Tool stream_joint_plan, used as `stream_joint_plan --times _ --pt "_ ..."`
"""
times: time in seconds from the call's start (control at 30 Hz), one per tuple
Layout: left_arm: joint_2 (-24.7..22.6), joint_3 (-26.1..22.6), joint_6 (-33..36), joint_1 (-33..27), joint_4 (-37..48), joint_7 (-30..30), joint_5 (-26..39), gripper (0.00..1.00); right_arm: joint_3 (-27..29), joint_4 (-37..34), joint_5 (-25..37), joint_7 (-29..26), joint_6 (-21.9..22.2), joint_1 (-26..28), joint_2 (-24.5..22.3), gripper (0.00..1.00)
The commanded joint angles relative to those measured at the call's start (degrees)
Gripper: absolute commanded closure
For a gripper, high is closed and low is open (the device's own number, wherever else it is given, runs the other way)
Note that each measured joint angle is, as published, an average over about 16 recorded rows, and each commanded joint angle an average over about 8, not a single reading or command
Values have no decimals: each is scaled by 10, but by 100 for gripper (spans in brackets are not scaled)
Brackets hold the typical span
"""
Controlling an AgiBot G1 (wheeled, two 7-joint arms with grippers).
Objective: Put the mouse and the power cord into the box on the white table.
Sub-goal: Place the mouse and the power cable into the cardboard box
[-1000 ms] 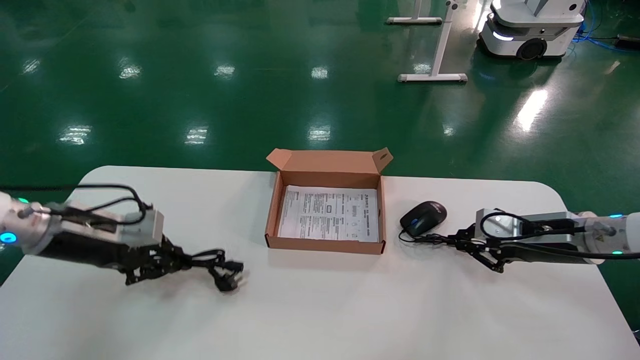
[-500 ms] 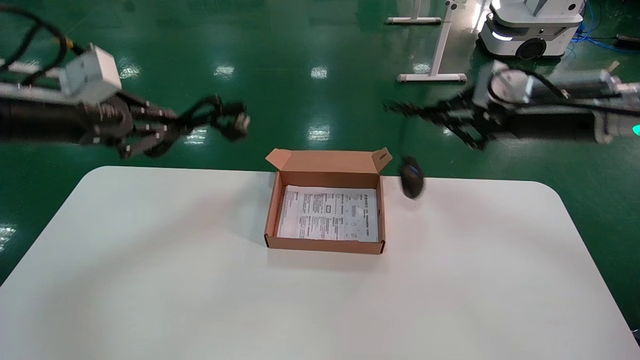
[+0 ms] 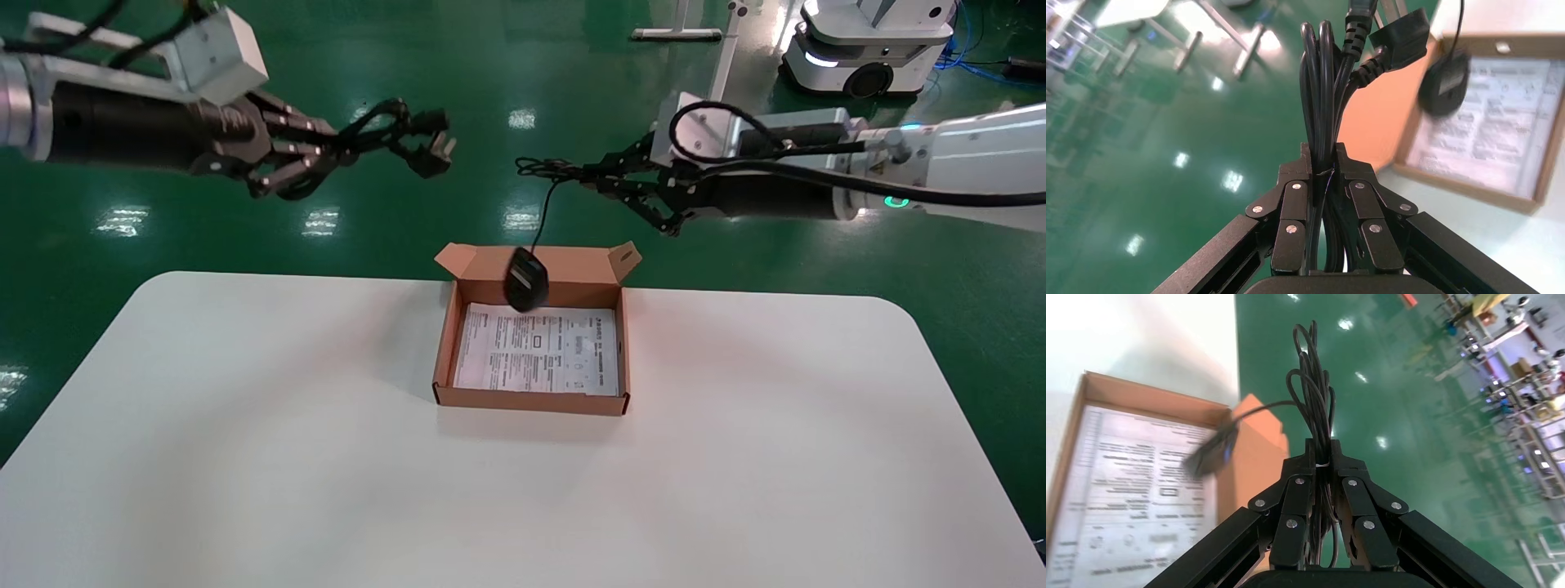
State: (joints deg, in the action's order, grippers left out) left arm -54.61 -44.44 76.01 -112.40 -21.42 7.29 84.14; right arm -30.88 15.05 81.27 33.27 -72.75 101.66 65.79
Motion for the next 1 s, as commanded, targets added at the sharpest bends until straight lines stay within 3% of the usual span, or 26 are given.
stream_joint_plan --times 0.03,0.47,0.73,1.0 --pt "1 -5 -2 5 -9 -12 7 100 -1 1 0 -2 2 -6 6 100" --pt "11 -13 -18 22 -46 -58 21 100 -23 -40 26 52 28 -51 76 97" --pt "17 -19 -17 21 -57 -70 31 100 -44 -73 52 69 48 -59 110 2" --pt "14 -26 -15 25 -63 -74 41 100 -48 -80 51 71 47 -57 112 0"
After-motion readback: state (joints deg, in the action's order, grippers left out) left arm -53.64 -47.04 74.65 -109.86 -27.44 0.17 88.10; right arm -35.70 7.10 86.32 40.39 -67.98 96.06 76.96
